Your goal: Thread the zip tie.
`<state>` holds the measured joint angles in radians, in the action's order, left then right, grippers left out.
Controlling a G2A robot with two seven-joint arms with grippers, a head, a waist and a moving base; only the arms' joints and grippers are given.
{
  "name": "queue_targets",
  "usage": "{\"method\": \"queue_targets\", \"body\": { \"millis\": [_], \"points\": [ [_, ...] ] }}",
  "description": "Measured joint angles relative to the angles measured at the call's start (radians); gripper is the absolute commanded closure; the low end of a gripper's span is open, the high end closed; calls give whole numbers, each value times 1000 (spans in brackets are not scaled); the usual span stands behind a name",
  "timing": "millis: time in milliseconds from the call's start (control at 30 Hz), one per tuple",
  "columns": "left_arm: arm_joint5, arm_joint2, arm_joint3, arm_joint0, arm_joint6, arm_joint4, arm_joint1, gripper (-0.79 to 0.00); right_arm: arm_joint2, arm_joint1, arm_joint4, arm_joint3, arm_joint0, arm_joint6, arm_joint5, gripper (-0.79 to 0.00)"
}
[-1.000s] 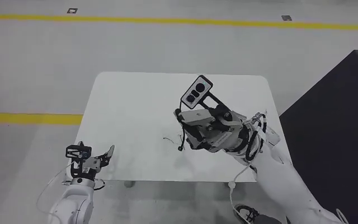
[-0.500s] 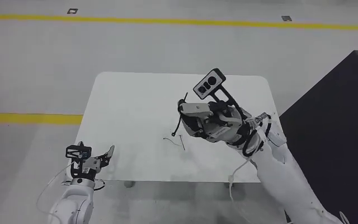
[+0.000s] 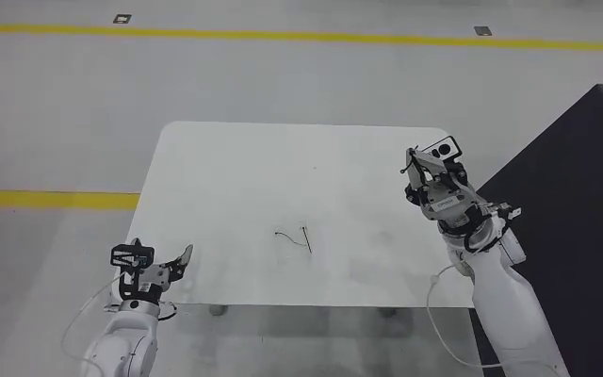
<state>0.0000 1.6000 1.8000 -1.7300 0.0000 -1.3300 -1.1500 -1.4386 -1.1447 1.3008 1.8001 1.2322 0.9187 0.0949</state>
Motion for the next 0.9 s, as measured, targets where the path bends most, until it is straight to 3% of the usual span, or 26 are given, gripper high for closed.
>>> {"method": "queue_targets", "body": {
  "millis": [133,367,467,767,900],
  "points": [
    [-33,-22,44,-13,13,-5,-1,-785,0,0,0,0,0,0,0,0],
    [-58,-167,216,-29,-4,-134,-10,-785,0,0,0,0,0,0,0,0],
    [-45,-219,202,9,-43,-111,-18,-785,0,0,0,0,0,0,0,0],
    [-45,-222,197,12,-55,-104,-18,-785,0,0,0,0,0,0,0,0],
    [-147,-291,230,38,-163,-136,-19,-785,0,0,0,0,0,0,0,0]
  ]
}}
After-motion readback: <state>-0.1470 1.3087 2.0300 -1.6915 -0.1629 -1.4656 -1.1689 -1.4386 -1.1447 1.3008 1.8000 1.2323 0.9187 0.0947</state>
